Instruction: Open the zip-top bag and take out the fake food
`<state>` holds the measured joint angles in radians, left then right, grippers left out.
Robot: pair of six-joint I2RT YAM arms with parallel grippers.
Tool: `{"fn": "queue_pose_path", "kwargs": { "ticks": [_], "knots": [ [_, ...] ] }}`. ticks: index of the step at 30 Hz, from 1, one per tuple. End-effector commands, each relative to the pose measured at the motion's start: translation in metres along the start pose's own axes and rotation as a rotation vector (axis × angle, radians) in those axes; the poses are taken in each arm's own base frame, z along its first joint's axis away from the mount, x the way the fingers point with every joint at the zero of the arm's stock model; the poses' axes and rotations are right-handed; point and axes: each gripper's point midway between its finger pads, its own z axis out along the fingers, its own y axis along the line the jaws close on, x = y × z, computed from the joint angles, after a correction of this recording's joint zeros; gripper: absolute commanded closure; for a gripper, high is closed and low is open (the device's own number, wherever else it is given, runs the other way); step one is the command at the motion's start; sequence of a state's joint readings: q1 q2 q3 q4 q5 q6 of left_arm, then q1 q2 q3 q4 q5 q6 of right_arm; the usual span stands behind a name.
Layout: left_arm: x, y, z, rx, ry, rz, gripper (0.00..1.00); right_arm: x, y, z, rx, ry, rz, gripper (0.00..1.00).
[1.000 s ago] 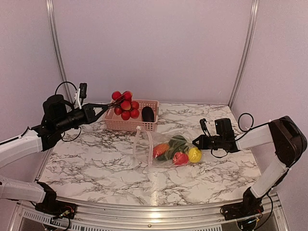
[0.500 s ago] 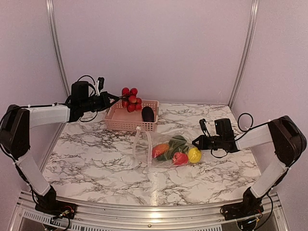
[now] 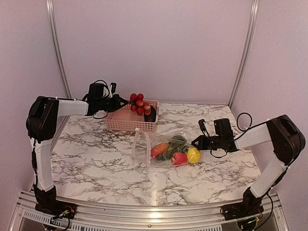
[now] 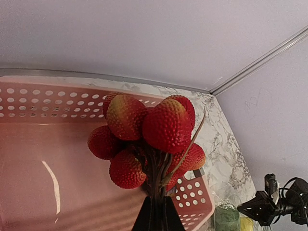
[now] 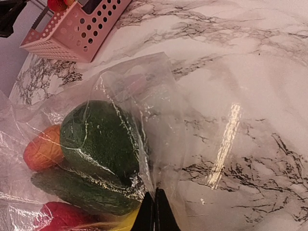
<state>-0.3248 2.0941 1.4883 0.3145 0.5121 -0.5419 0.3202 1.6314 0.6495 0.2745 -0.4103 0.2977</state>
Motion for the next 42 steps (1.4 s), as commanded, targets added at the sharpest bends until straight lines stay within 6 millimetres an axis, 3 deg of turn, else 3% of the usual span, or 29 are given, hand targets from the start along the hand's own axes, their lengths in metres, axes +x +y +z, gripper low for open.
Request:
{"fn": "queue_pose_path", "kwargs": {
  "ticks": [1,4,5,8,12,17,22,26,30,35,39,42],
  "knots": [
    [0.005,0.045,0.006,-0.109,0.039,-0.074,1.00,-0.002,-0.006,0.003,0.015,0.015,0.001,1.00],
    [0.005,0.064,0.003,-0.166,0.046,-0.097,0.98,-0.003,-0.006,0.002,0.016,0.015,0.000,1.00],
    [0.004,0.066,0.001,-0.179,0.049,-0.093,0.93,-0.003,-0.005,0.002,0.014,0.016,-0.001,1.00],
    [-0.003,0.066,-0.005,-0.212,0.056,-0.065,0.65,-0.002,-0.005,0.002,0.012,0.020,-0.001,1.00],
    [-0.019,0.049,-0.024,-0.224,0.026,-0.015,0.49,0.000,-0.005,0.002,0.013,0.026,-0.006,1.00],
    [-0.032,0.014,-0.061,-0.197,-0.028,0.037,0.40,-0.001,-0.004,0.002,0.005,0.029,-0.016,1.00],
    [-0.020,-0.010,-0.097,-0.173,-0.056,0.064,0.38,-0.003,-0.001,0.004,-0.013,0.031,-0.021,1.00],
    [0.011,-0.038,-0.119,-0.117,-0.038,0.092,0.39,-0.004,0.003,0.005,-0.035,0.029,-0.020,1.00],
    [0.060,-0.067,-0.126,-0.058,0.022,0.110,0.42,-0.005,0.007,0.006,-0.060,0.028,-0.015,1.00],
    [0.132,-0.105,-0.121,0.019,0.143,0.140,0.47,-0.004,0.013,0.007,-0.090,0.031,-0.018,1.00],
    [0.179,-0.117,-0.123,0.055,0.215,0.144,0.54,-0.003,0.017,0.006,-0.100,0.031,-0.023,1.00],
    [0.198,-0.120,-0.127,0.069,0.235,0.147,0.60,-0.001,0.019,0.007,-0.106,0.034,-0.024,1.00]
  ]
}}
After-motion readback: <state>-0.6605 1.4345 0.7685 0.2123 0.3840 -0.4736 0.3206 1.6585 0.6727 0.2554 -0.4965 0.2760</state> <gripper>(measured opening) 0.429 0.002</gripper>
